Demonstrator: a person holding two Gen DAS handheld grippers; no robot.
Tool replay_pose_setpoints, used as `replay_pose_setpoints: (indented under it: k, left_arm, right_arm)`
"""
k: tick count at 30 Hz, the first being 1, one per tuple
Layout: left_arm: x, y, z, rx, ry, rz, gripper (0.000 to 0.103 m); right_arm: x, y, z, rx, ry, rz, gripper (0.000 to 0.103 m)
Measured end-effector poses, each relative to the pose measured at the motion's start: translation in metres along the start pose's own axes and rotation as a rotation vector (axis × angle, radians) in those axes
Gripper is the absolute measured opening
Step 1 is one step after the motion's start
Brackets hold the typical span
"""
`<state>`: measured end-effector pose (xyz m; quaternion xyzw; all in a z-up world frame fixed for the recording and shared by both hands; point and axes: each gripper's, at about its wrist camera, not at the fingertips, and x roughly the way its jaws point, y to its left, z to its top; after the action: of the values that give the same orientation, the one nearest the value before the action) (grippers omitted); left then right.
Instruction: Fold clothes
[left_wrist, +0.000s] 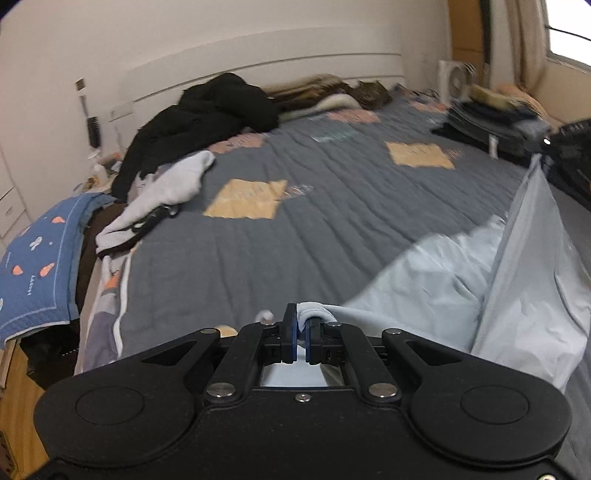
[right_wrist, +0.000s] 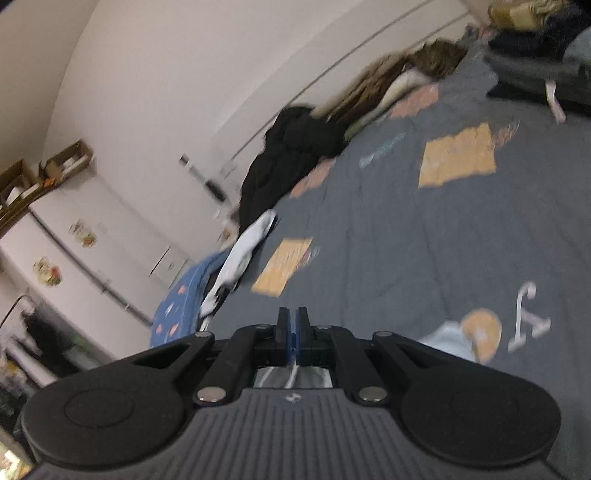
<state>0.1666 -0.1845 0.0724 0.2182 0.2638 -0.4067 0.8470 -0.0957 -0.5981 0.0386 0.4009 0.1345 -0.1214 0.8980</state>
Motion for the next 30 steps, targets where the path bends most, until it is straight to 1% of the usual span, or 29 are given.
replay_pose_setpoints:
  k: [1,3,5,6,7,9,10,11,13,16,18,20,21,23,25,26,28,30]
  left_arm:
    - [0.007,0.005,0.000,-0.014,0.001,0.012,0.004]
    - [0.026,0.016,-0.004,-0.056,0.048,0.044,0.004]
    - [0.043,0.023,-0.012,-0.079,0.095,0.077,0.007]
    - [0.048,0.024,-0.018,-0.079,0.104,0.102,0.007]
    - [0.050,0.024,-0.024,-0.082,0.113,0.111,0.008]
    - [0.050,0.028,-0.036,-0.109,0.133,0.109,0.024]
    - [0.047,0.030,-0.042,-0.118,0.134,0.117,0.040]
    - [0.042,0.031,-0.048,-0.121,0.124,0.129,0.047]
    - [0.025,0.035,-0.060,-0.154,0.094,0.115,0.048]
    - [-0.001,0.029,-0.083,-0.247,0.062,0.043,0.048]
    - [-0.019,0.015,-0.103,-0.272,0.046,-0.015,0.047]
    - [-0.033,-0.001,-0.125,-0.298,0.043,-0.055,0.047]
    - [-0.039,-0.008,-0.134,-0.305,0.047,-0.065,0.047]
    - [-0.051,-0.020,-0.153,-0.332,0.053,-0.075,0.047]
    - [-0.060,-0.023,-0.167,-0.407,0.048,-0.057,0.046]
    - [-0.065,-0.023,-0.175,-0.462,0.041,-0.048,0.045]
    - [-0.078,-0.021,-0.192,-0.615,0.003,-0.036,0.045]
    - [-0.091,-0.028,-0.206,-0.711,-0.034,-0.023,0.045]
  right_arm:
    - [0.004,-0.002,0.003,0.001,-0.015,-0.007,0.002]
    - [0.017,-0.011,0.007,0.011,-0.035,-0.034,0.002]
    - [0.033,-0.023,0.002,-0.014,-0.021,-0.112,0.002]
    - [0.041,-0.030,-0.001,-0.028,-0.012,-0.154,0.003]
    - [0.049,-0.036,-0.004,-0.042,-0.004,-0.195,0.004]
    - [0.052,-0.046,-0.010,-0.046,-0.004,-0.260,0.006]
    - [0.052,-0.051,-0.013,-0.047,-0.005,-0.292,0.006]
    - [0.053,-0.055,-0.016,-0.048,-0.006,-0.324,0.008]
    - [0.043,-0.052,-0.020,-0.079,-0.003,-0.333,0.011]
    - [0.023,-0.038,-0.030,-0.117,0.016,-0.319,0.015]
    - [0.005,-0.021,-0.046,-0.132,0.042,-0.302,0.018]
    - [-0.017,-0.004,-0.068,-0.143,0.053,-0.273,0.025]
    - [-0.030,0.004,-0.079,-0.136,0.051,-0.256,0.027]
    - [-0.053,0.018,-0.102,-0.113,0.032,-0.249,0.030]
    - [-0.075,0.027,-0.128,-0.091,0.025,-0.238,0.037]
    - [-0.086,0.028,-0.140,-0.075,0.021,-0.240,0.040]
    - [-0.108,0.029,-0.163,-0.042,0.010,-0.248,0.041]
    - [-0.122,0.018,-0.183,0.032,0.027,-0.262,0.042]
